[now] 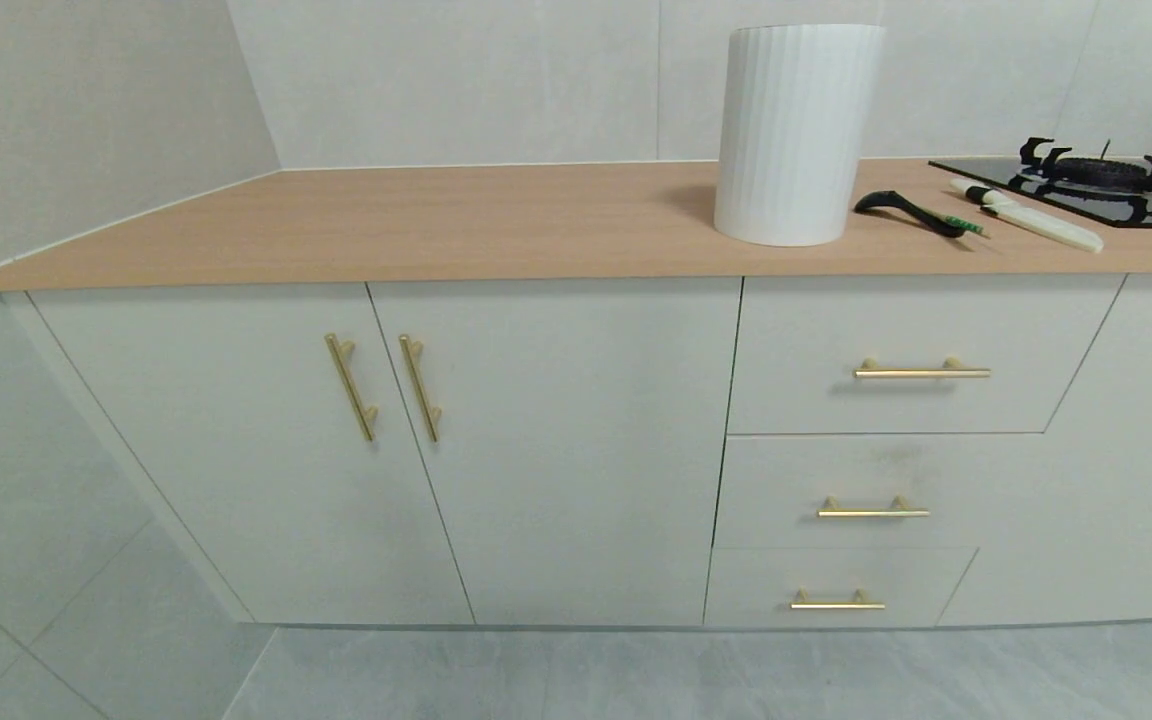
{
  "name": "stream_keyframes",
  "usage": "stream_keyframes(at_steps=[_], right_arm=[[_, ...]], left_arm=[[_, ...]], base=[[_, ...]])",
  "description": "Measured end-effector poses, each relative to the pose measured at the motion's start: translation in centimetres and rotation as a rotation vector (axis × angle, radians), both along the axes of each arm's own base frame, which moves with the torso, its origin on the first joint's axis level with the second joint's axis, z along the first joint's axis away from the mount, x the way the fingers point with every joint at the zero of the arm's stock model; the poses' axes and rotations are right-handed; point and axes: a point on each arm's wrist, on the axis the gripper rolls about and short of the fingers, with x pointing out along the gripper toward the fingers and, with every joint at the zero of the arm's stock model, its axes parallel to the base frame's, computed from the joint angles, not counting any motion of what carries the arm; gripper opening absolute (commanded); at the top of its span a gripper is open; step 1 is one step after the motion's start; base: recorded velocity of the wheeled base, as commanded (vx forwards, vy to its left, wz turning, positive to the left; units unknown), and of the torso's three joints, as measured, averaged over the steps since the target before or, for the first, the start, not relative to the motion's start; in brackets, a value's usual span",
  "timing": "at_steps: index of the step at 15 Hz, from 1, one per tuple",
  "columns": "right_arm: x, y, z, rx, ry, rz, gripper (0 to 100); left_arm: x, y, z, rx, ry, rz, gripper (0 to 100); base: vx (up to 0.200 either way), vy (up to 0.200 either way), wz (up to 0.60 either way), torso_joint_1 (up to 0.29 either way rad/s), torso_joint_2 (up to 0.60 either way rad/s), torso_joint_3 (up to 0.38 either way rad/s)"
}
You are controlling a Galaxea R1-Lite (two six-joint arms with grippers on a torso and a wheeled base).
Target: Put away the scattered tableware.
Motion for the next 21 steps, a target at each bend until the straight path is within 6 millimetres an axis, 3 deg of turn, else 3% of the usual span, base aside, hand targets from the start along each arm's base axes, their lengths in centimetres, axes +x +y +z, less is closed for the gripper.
stream_keyframes(at_steps=[6, 9, 21], right_arm=[[0.00, 0.00, 0.00, 0.000, 0.000, -0.001, 100], [0.00, 0.00, 0.00, 0.000, 0.000, -0.001, 100], [0.01, 0.00, -0.02, -0.013, 0.000, 0.002, 100]], left_arm=[[0.00, 0.00, 0.00, -0.002, 0.000, 0.000, 100], [0.00, 0.00, 0.00, -0.001, 0.000, 0.000, 100], [0.00, 0.00, 0.01, -0.049, -0.004, 0.001, 100]], base=[[0.000, 0.000, 0.00, 0.000, 0.00, 0.000], [0.000, -0.200, 0.00, -0.001, 0.00, 0.007], [0.000, 0.000, 0.00, 0.000, 0.00, 0.000]])
